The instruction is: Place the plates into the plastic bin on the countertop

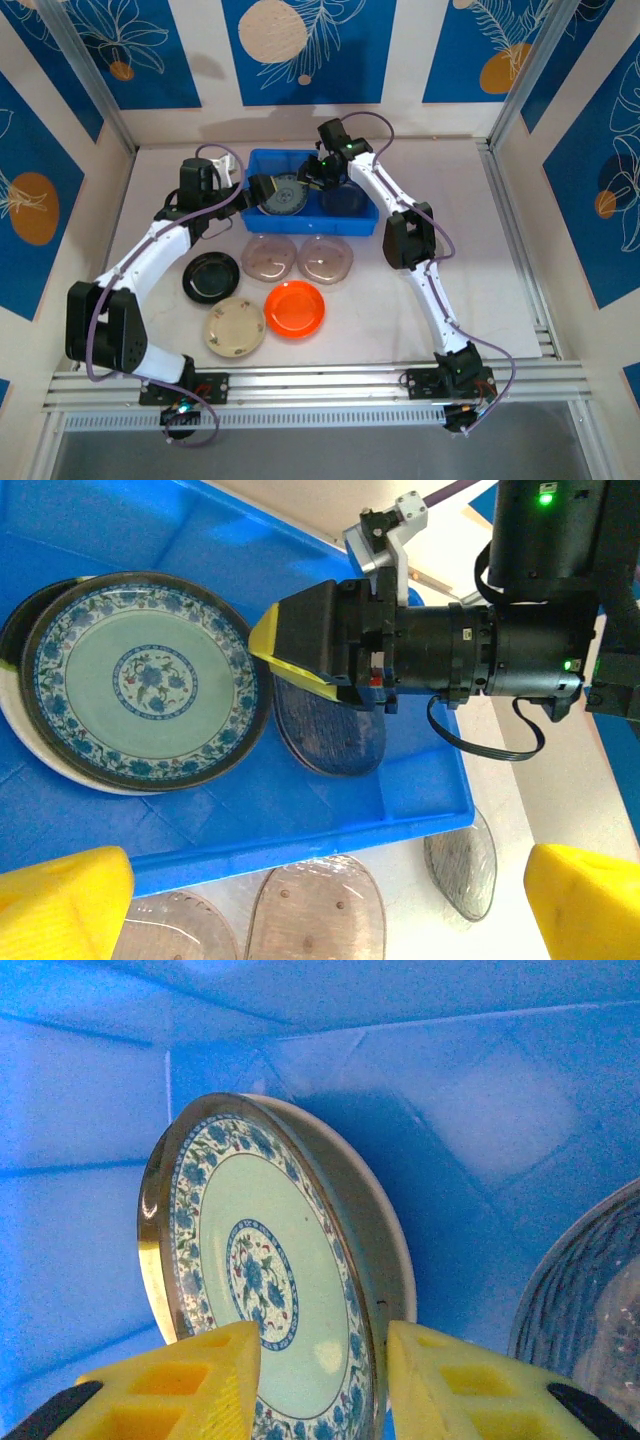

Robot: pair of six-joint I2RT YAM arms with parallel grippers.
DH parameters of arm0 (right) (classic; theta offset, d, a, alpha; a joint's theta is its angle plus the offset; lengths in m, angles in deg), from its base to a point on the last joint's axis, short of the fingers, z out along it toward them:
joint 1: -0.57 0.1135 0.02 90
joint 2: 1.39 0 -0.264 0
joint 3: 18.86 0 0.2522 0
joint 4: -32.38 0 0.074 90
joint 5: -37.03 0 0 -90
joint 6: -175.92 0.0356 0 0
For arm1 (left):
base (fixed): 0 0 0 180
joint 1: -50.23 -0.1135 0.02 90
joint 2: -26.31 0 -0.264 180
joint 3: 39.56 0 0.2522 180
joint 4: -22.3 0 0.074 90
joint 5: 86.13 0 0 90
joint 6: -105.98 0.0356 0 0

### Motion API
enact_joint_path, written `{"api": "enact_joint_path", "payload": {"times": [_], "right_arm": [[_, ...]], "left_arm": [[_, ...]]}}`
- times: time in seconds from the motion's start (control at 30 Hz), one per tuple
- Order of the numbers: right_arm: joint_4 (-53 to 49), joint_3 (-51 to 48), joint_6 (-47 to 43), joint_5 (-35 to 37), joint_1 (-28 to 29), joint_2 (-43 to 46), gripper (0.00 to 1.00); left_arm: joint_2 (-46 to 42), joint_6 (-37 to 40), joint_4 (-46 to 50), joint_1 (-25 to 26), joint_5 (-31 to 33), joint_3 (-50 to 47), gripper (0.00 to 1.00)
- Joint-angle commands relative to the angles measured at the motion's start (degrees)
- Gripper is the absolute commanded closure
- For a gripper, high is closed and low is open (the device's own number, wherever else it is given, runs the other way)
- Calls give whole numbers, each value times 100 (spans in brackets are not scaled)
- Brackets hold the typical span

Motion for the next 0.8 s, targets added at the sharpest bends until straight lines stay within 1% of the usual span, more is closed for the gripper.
{"api": "enact_joint_path", "payload": {"times": [0.0,0.33,0.5,0.63,0.77], "right_arm": [[-190,199,-104,-13,50,-90,61],[-289,253,-156,61,56,-18,61],[-442,433,-198,126,35,8,60],[-312,285,-262,192,24,337,61],[-25,-161,-296,292,30,866,60]], "left_arm": [[61,50,-96,-4,-107,89,0],[89,162,-79,82,13,146,0],[81,203,-91,127,52,139,0],[63,280,-39,166,59,175,0],[63,463,254,279,131,349,0]]}}
